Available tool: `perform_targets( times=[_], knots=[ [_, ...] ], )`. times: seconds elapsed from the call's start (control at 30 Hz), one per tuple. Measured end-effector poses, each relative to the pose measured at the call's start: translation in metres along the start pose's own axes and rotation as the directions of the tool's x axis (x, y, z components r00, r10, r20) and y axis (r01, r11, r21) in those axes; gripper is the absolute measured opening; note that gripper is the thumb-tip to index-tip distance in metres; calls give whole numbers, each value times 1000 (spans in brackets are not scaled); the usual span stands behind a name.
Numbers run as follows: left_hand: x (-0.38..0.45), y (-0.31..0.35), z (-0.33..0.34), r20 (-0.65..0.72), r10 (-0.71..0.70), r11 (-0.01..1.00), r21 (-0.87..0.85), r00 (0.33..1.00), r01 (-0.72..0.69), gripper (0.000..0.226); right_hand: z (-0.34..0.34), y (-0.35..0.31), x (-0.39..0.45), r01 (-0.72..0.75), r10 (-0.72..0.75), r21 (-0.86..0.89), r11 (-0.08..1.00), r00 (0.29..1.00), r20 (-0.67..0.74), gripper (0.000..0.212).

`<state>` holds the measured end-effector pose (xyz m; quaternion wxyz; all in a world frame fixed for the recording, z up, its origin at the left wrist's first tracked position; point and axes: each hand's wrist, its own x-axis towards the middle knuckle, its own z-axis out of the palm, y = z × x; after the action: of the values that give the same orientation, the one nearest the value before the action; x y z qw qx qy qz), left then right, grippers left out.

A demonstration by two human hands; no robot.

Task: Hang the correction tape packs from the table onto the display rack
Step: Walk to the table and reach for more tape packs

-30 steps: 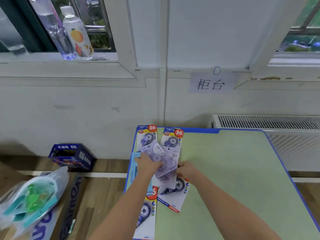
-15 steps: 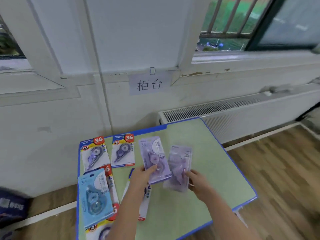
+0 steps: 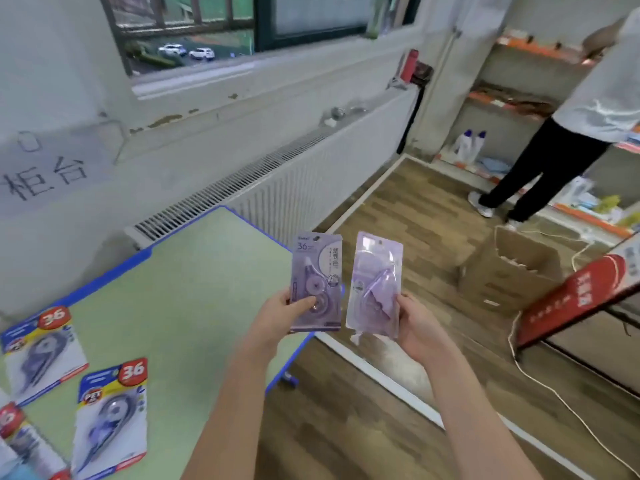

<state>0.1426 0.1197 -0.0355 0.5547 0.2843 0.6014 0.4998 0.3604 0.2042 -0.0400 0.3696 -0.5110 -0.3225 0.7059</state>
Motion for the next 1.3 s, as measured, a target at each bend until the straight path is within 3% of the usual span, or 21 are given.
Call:
perform_targets(
  times=[0.17, 0.3, 0.5, 0.63, 0.7, 0.87, 1.07, 1.3],
  knots=[
    [-11, 7, 137, 199, 18, 999, 33, 980, -25, 16, -105, -43, -52, 77, -75, 147, 986, 997, -18, 32],
    [-29, 6, 249, 354, 10, 998, 54, 935, -32, 17, -205, -72, -102, 237, -221, 77, 968, 959, -175, 26],
    [-49, 18, 419, 583, 33, 985, 121, 812, -127, 22, -339, -126, -183, 435, -436, -106, 894, 789, -434, 28],
    [-67, 39, 522, 695, 86, 963, 125, 713, -238, 17, -414, -168, -224, 505, -547, -233, 831, 666, -506, 28],
    [-72, 49, 566, 759, 88, 963, 101, 645, -251, 19, -449, -187, -237, 560, -577, -218, 799, 615, -537, 41],
    [-68, 61, 664, 858, 111, 947, 61, 501, -314, 21, -526, -216, -243, 631, -611, -213, 746, 521, -596, 66],
    [-26, 70, 783, 929, 103, 910, 56, 355, -411, 27, -622, -256, -211, 677, -632, -241, 695, 417, -653, 41],
    [29, 76, 911, 962, 55, 913, 60, 267, -403, 28, -720, -315, -172, 661, -616, -272, 700, 366, -698, 44]
  ],
)
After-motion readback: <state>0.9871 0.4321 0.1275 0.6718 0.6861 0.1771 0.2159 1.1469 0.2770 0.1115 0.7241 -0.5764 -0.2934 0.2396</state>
